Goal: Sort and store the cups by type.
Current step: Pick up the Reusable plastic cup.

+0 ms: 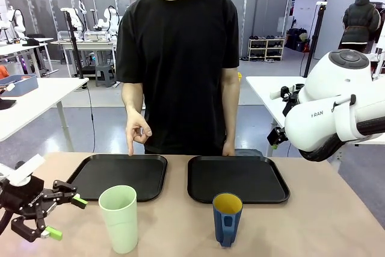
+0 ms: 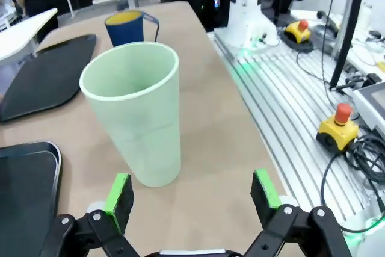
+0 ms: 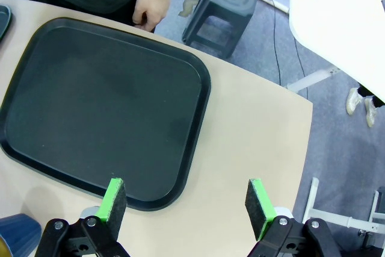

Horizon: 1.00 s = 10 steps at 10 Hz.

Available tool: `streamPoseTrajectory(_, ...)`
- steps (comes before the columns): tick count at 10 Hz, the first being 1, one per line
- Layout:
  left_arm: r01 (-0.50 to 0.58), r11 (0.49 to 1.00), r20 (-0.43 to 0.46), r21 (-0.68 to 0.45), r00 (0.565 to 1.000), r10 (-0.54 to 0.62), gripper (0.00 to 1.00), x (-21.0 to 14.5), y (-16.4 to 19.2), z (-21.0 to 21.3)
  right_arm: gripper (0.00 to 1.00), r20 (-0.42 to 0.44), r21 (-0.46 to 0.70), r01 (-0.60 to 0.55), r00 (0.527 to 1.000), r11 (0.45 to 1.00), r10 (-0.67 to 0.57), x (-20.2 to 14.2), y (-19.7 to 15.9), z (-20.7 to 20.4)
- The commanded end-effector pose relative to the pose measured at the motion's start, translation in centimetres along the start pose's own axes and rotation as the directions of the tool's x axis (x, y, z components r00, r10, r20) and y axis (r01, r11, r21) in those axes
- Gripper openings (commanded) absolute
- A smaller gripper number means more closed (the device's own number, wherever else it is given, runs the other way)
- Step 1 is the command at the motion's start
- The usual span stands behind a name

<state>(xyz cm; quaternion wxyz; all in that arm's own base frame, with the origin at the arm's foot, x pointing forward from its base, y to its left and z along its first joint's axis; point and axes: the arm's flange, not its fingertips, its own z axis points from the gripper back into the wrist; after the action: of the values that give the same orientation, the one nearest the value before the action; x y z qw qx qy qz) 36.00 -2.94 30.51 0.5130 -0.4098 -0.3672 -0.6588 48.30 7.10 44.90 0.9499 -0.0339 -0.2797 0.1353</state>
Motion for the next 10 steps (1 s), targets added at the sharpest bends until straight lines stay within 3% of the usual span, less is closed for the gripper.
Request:
streamPoseTrajectory(1,0.010,0.999,0.093,0.040,0.996,-0.014,1.00,-1.1,0.9,-0.1,1.00,-0.001,-0.002,0.001,1.000,1.000,-0.001,0.0,-0.1,-0.1)
streamPoseTrajectory(3,-0.025,0.994,0.113,0.105,0.994,0.013,1.00,-1.7,1.4,-0.1,1.00,-0.001,-0.002,0.001,1.000,1.000,-0.001,0.0,-0.1,-0.1)
streamPoseTrajectory(4,-0.069,0.978,-0.011,0.196,0.997,0.072,1.00,-1.4,1.6,1.2,1.00,-0.001,-0.002,0.001,1.000,1.000,-0.001,0.0,-0.1,-0.1)
streamPoseTrajectory(5,-0.033,0.998,0.083,0.063,0.996,0.027,1.00,-1.4,0.5,0.1,1.00,-0.001,-0.002,0.001,1.000,1.000,-0.001,0.0,-0.1,-0.1)
streamPoseTrajectory(10,-0.043,0.997,0.091,0.063,0.995,0.038,1.00,-2.2,1.6,-0.5,1.00,-0.001,-0.002,0.001,1.000,1.000,-0.001,0.0,-0.1,-0.1)
